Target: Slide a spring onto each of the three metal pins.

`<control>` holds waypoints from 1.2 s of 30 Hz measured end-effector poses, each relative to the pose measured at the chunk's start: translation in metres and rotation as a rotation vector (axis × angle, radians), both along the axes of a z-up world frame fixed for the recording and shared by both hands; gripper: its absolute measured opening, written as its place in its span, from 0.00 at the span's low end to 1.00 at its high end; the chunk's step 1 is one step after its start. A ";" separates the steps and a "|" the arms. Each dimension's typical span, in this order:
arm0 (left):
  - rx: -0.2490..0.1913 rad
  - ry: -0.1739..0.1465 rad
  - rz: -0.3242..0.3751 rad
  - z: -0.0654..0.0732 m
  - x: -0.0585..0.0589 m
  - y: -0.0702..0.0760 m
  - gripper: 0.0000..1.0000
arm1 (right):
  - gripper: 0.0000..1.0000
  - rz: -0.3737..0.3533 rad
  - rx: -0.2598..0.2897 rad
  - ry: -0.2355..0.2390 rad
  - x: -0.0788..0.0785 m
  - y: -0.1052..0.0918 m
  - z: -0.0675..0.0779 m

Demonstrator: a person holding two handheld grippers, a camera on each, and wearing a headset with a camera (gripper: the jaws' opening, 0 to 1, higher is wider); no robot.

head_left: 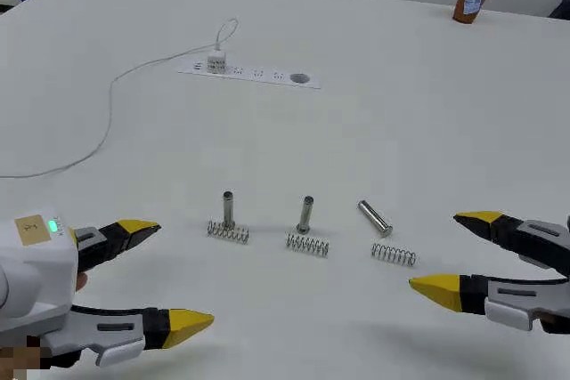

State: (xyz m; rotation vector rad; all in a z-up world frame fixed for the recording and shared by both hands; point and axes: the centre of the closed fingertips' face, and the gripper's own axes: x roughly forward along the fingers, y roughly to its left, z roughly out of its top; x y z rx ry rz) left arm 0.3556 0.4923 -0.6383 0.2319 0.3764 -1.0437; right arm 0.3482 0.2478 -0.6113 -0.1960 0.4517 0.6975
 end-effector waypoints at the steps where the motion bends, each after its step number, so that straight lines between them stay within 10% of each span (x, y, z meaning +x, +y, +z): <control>1: 0.000 0.000 0.000 0.000 0.000 0.000 0.78 | 0.68 -0.002 0.001 0.002 0.001 -0.001 0.000; 36: 0.013 -0.004 0.012 0.004 -0.002 0.001 0.78 | 0.41 -0.003 -0.122 0.081 0.078 0.014 0.001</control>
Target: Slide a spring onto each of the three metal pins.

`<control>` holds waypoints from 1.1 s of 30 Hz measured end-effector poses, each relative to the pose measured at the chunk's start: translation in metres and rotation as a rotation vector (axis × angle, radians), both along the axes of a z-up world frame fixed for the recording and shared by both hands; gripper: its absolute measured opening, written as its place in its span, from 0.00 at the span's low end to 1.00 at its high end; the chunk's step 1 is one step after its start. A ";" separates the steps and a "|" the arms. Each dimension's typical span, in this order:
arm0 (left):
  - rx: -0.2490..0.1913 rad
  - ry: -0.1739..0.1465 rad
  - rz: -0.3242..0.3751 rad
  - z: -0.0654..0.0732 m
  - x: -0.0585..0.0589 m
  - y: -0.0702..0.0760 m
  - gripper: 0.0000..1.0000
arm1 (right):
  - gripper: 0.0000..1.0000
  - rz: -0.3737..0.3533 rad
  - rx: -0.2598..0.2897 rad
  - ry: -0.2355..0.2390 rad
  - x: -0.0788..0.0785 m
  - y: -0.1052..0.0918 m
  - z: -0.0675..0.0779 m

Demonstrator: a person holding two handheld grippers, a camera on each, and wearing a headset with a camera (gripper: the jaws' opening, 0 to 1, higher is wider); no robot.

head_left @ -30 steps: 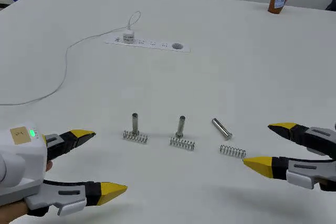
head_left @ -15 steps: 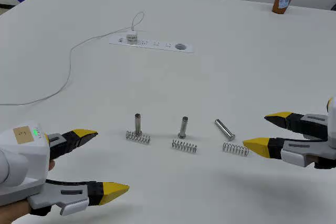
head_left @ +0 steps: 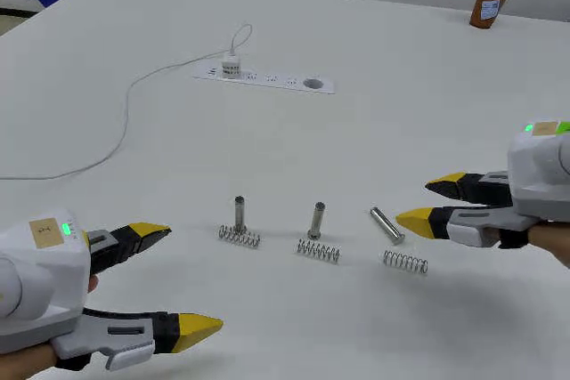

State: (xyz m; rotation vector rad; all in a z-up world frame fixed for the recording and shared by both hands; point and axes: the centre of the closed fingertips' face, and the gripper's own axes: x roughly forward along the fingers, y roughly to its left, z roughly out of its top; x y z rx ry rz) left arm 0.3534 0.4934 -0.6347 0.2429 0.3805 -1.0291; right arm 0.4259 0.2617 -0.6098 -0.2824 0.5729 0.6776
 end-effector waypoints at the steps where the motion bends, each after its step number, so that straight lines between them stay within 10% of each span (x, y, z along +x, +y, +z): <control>1: 0.001 0.000 0.000 0.000 0.000 0.000 0.78 | 0.40 -0.002 -0.002 0.006 0.004 0.001 -0.001; 33: -0.008 0.007 -0.002 -0.006 -0.001 0.000 0.77 | 0.16 -0.175 -0.126 0.268 0.032 0.011 -0.064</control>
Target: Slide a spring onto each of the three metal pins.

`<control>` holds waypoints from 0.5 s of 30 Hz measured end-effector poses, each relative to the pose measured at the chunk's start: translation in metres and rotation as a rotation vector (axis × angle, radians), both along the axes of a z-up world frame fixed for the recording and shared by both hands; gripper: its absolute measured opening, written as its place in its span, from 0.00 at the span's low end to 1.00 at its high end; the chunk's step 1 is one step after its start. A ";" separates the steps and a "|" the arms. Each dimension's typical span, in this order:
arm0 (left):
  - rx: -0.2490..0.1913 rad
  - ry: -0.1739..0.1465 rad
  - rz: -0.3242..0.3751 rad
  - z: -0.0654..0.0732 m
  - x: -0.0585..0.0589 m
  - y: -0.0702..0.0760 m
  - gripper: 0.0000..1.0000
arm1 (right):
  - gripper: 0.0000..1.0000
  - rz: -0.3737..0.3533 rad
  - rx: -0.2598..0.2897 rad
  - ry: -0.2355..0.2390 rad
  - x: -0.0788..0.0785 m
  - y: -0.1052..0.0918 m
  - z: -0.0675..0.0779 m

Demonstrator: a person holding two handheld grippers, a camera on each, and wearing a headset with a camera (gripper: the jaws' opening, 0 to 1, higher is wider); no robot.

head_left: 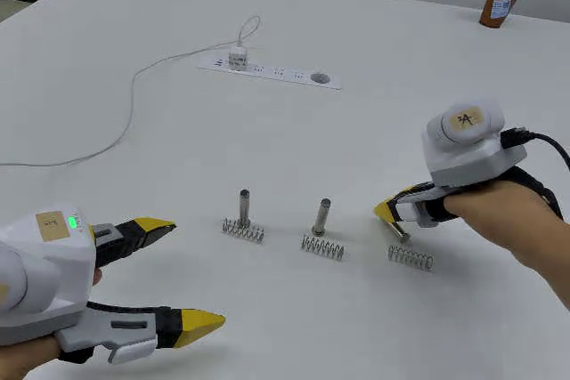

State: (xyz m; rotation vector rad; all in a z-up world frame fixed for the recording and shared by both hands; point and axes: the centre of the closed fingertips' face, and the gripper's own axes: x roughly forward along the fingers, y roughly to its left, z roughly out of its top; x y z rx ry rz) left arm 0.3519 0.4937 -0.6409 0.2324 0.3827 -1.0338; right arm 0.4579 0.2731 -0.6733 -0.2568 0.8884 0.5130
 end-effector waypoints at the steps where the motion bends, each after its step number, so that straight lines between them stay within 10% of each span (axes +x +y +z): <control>1: -0.002 0.001 0.000 0.000 0.000 0.000 0.77 | 0.16 -0.006 -0.005 0.005 0.001 0.000 -0.001; 15: -0.005 0.003 0.002 -0.001 0.001 0.001 0.76 | 0.11 -0.045 -0.025 0.052 0.000 0.000 -0.009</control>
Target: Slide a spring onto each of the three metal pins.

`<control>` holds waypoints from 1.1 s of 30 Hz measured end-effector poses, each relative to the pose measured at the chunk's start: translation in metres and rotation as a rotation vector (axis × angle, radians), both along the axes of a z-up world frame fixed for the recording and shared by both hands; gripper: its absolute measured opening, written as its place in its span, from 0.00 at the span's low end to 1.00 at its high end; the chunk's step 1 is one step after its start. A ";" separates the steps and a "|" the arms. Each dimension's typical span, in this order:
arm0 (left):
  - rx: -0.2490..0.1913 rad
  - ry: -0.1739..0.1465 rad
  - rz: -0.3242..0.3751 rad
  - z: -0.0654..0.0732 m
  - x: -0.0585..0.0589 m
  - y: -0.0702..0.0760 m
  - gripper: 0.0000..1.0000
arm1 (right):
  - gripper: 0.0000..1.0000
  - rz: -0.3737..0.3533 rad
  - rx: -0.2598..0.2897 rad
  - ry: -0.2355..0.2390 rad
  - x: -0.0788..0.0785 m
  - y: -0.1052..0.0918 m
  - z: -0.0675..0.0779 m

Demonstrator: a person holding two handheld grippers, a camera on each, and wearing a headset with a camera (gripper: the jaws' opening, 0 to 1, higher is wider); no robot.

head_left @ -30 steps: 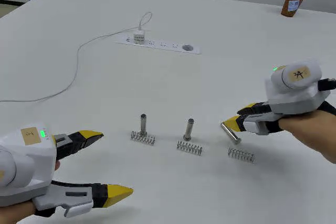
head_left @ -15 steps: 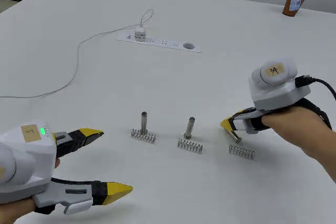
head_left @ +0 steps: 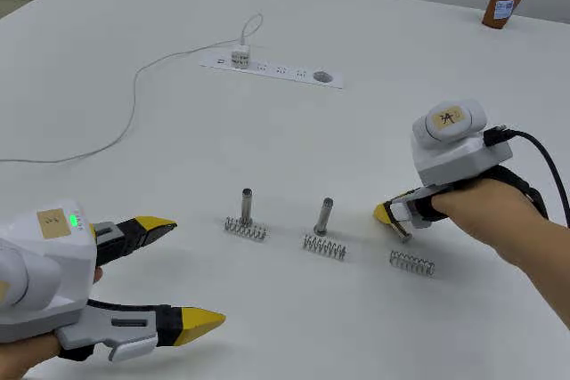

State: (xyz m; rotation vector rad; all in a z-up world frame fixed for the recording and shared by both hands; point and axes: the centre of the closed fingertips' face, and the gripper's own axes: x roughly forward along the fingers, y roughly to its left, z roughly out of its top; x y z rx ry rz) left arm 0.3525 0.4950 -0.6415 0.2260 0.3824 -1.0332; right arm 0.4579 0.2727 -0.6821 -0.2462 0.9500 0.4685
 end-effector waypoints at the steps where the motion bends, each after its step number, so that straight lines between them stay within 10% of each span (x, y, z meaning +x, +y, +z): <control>1: 0.000 0.000 0.000 0.000 0.000 0.000 0.76 | 0.10 0.002 -0.003 0.002 0.000 0.000 0.000; 16: 0.008 0.004 -0.014 -0.001 0.000 -0.002 0.75 | 0.09 0.020 -0.104 0.030 0.000 0.000 -0.001; 33: 0.005 -0.013 -0.013 0.006 0.001 -0.003 0.75 | 0.09 -0.025 -0.024 -0.018 -0.007 -0.006 0.016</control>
